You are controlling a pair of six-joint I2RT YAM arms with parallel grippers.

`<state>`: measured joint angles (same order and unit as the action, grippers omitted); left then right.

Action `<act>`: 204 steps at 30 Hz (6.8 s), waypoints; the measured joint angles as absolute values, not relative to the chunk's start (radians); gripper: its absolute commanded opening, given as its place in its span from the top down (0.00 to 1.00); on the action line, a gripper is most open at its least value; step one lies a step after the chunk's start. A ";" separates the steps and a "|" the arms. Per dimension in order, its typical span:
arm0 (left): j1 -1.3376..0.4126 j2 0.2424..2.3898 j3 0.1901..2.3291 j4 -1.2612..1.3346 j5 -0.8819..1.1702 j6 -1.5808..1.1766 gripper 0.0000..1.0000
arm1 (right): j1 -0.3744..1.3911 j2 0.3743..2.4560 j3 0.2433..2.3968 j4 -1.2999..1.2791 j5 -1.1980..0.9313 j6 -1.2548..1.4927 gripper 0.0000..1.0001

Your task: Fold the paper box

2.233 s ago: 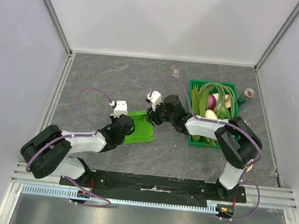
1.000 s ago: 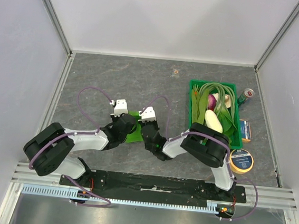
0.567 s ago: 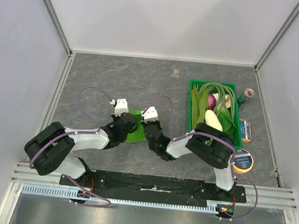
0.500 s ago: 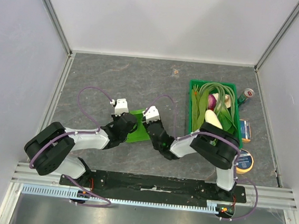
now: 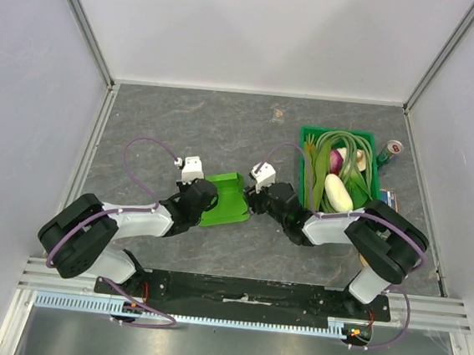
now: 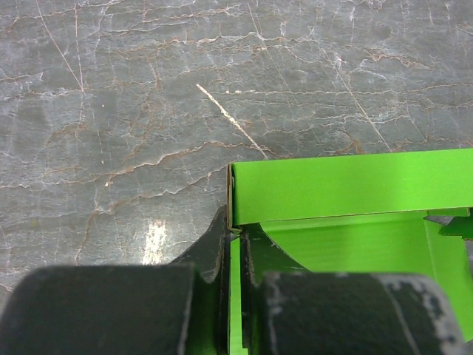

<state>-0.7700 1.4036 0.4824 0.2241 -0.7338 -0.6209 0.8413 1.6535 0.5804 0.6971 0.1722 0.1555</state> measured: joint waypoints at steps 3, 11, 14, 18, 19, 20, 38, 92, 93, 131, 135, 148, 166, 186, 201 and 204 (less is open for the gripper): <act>-0.770 1.404 0.482 0.224 -0.734 -0.621 0.98 | 0.843 1.679 0.602 0.694 0.145 0.138 0.43; -0.770 1.404 0.486 0.217 -0.733 -0.620 0.98 | 0.832 1.762 0.699 0.702 0.094 0.101 0.45; -0.770 1.402 0.486 0.216 -0.734 -0.619 0.98 | 0.806 1.740 0.685 0.678 0.028 0.110 0.40; -0.770 1.400 0.486 0.212 -0.733 -0.616 0.98 | 0.787 1.562 0.554 0.642 0.005 0.159 0.39; -0.770 1.400 0.486 0.212 -0.733 -0.615 0.98 | 0.786 1.524 0.542 0.625 0.012 0.166 0.39; -0.770 1.400 0.486 0.212 -0.734 -0.615 0.98 | 0.782 1.491 0.538 0.607 0.023 0.172 0.39; -0.770 1.408 0.494 0.210 -0.734 -0.612 0.98 | 0.703 1.790 0.878 0.389 0.077 -0.007 0.55; -0.770 1.421 0.505 0.197 -0.754 -0.605 0.98 | 0.866 1.935 0.839 0.779 0.190 0.009 0.88; -0.770 1.421 0.505 0.196 -0.754 -0.605 0.98 | 0.865 1.937 0.841 0.780 0.193 0.011 0.96; -0.757 1.465 0.595 0.117 -0.653 -0.743 0.98 | 1.053 2.060 0.951 0.726 1.013 0.430 0.84; -0.760 1.466 0.598 0.106 -0.668 -0.762 0.98 | 1.052 1.990 0.842 0.796 0.881 0.316 0.61; -0.762 1.458 0.599 0.083 -0.675 -0.788 0.98 | 0.841 1.569 0.593 0.675 0.408 0.259 0.27; -0.762 1.452 0.599 0.075 -0.661 -0.778 0.98 | 0.616 1.738 0.728 0.621 -0.189 0.022 0.40; -0.762 1.464 0.620 0.064 -0.651 -0.729 0.98 | 0.641 1.847 0.784 0.715 -0.304 -0.067 0.70; -0.764 1.470 0.629 0.054 -0.650 -0.720 0.98 | 0.686 1.910 0.855 0.744 -0.138 -0.020 0.78; -0.764 1.470 0.629 0.054 -0.651 -0.720 0.98 | 0.703 1.911 0.855 0.748 -0.102 0.002 0.76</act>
